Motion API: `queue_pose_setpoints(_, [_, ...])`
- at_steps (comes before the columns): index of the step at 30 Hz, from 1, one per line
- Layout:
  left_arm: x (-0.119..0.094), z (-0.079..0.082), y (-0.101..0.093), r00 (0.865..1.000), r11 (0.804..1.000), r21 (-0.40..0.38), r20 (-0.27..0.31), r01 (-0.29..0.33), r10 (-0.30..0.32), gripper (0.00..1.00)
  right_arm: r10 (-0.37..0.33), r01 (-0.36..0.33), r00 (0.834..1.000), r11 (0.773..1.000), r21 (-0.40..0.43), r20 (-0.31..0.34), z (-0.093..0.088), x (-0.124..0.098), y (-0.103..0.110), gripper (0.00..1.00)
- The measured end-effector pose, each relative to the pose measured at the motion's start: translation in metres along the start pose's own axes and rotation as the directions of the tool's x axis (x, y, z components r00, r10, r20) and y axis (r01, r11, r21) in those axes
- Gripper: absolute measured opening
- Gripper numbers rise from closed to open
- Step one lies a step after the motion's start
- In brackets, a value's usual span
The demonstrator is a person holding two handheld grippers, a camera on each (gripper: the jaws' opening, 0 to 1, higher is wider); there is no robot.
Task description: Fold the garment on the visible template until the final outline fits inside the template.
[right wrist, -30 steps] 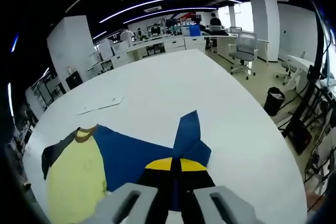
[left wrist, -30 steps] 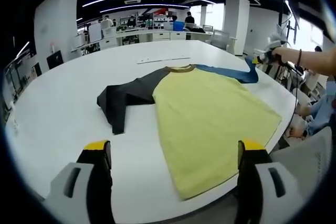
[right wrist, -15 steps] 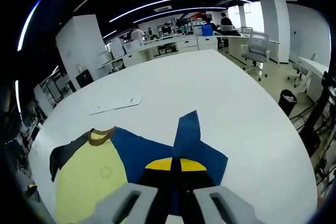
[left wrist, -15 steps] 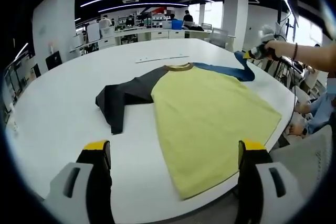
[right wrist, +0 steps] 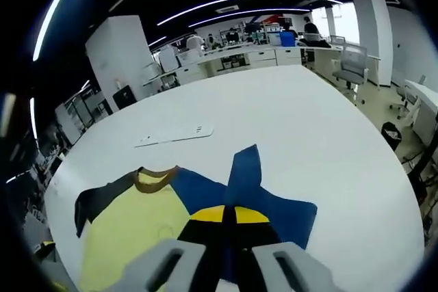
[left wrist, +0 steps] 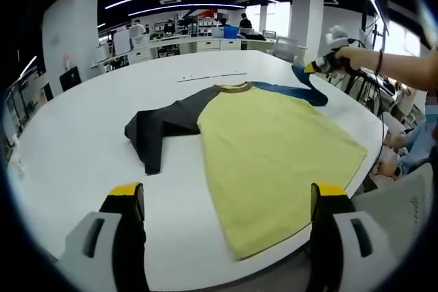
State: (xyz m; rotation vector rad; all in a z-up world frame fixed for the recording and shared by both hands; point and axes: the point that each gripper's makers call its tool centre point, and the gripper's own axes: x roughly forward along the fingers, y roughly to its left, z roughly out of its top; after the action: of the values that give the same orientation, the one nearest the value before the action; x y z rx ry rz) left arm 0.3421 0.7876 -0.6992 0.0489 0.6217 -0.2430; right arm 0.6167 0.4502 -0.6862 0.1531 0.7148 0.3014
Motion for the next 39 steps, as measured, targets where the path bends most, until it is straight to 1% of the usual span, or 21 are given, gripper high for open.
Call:
queue_pose_setpoints(5, [0.001, -0.002, -0.001, 1.000, 1.000, 0.005, -0.011, -0.001, 0.001, 0.99, 0.025, -0.025, 1.000, 0.999, -0.026, -0.017, -0.003, 0.006, 0.018, 0.00])
queue_pose_setpoints(14, [0.001, -0.005, -0.002, 1.000, 1.000, 0.003, -0.021, 0.000, 0.001, 0.99, 0.068, -0.069, 0.997, 0.996, -0.049, -0.034, -0.006, 0.016, 0.047, 0.00])
queue_pose_setpoints(20, [0.001, -0.007, -0.002, 1.000, 1.000, 0.005, -0.029, -0.002, 0.002, 0.99, 0.076, -0.080, 0.996, 0.993, -0.085, -0.044, -0.006, 0.021, 0.061, 0.00])
queue_pose_setpoints(25, [0.001, -0.008, -0.001, 0.999, 1.000, 0.006, -0.032, -0.002, 0.002, 0.99, 0.098, -0.103, 0.994, 0.989, -0.103, -0.051, -0.006, 0.026, 0.074, 0.00])
queue_pose_setpoints(28, [0.002, -0.007, -0.001, 1.000, 1.000, 0.006, -0.031, -0.003, 0.003, 0.99, 0.085, -0.093, 0.995, 0.984, -0.155, -0.055, -0.006, 0.027, 0.080, 0.00])
queue_pose_setpoints(31, [0.002, -0.008, 0.000, 0.999, 1.000, 0.006, -0.033, -0.003, 0.003, 0.99, 0.063, -0.076, 0.996, 0.971, -0.227, -0.065, -0.005, 0.032, 0.082, 0.00])
queue_pose_setpoints(33, [0.002, -0.008, -0.001, 0.999, 1.000, 0.005, -0.033, -0.002, 0.002, 0.99, 0.060, -0.074, 0.996, 0.966, -0.247, -0.066, -0.005, 0.034, 0.086, 0.00])
queue_pose_setpoints(35, [0.002, -0.007, -0.001, 1.000, 1.000, 0.001, -0.025, 0.001, -0.001, 0.99, 0.076, -0.087, 0.996, 0.967, -0.238, -0.057, -0.003, 0.036, 0.092, 0.00])
queue_pose_setpoints(37, [0.002, -0.006, -0.001, 1.000, 1.000, -0.001, -0.023, 0.003, -0.003, 0.99, 0.106, -0.117, 0.992, 0.971, -0.209, -0.062, -0.003, 0.038, 0.101, 0.00])
queue_pose_setpoints(39, [0.003, -0.006, 0.000, 1.000, 1.000, 0.004, -0.025, 0.000, 0.000, 0.99, 0.113, -0.123, 0.992, 0.970, -0.210, -0.061, -0.002, 0.040, 0.107, 0.00])
